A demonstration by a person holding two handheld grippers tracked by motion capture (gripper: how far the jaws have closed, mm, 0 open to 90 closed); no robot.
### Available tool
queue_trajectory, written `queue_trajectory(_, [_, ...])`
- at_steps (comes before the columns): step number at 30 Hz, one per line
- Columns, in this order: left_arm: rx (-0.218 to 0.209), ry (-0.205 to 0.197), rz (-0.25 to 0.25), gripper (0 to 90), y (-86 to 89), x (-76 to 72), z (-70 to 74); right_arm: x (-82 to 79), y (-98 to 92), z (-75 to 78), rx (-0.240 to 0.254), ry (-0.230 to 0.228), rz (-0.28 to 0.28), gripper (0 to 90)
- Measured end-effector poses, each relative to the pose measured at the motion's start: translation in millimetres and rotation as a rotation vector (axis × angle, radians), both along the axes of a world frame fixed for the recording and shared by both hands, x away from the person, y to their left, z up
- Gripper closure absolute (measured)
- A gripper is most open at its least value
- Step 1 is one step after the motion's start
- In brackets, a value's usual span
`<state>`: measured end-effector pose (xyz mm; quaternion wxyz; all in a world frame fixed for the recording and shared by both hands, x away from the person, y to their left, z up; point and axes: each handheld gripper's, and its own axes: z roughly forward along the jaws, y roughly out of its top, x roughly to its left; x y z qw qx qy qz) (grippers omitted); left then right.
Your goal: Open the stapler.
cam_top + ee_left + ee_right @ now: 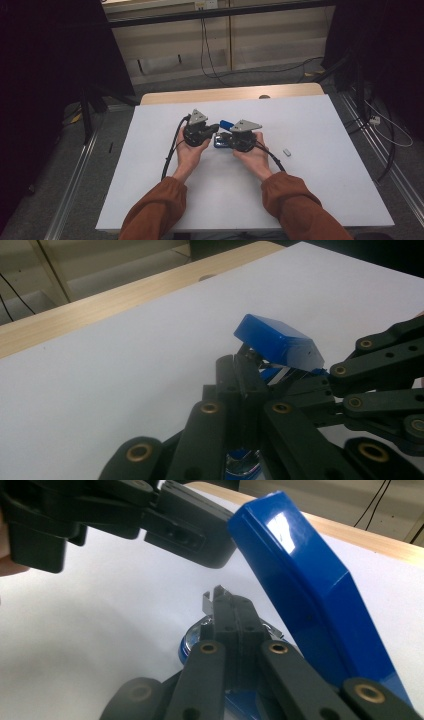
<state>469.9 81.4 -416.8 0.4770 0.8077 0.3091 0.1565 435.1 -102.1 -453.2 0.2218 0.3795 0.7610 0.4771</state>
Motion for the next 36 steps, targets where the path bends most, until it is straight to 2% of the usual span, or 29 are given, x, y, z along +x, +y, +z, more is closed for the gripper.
queue_trajectory(4, [-0.002, 0.000, 0.000, 90.0, -0.2, 0.0, 0.1, 1.4, 2.3, -1.4, -0.003, 0.001, 0.003, 90.0])
queue_trajectory(10, [0.004, -0.003, -0.002, 90.0, -0.4, -0.5, 0.9, 4.2, 4.3, -0.9, 0.015, -0.002, -0.023, 90.0])
queue_trajectory(20, [0.000, 0.002, -0.008, 90.0, 1.5, 2.0, -1.8, 5.8, 3.6, -1.5, 0.010, -0.017, -0.050, 90.0])
queue_trajectory(29, [0.059, 0.030, -0.014, 90.0, 1.6, 5.4, -12.0, 5.1, 3.5, -0.4, 0.000, -0.020, -0.049, 90.0])
queue_trajectory(36, [0.075, 0.034, -0.025, 90.0, 2.3, 6.9, -15.5, 5.6, 4.7, -2.1, -0.004, -0.020, -0.045, 90.0])
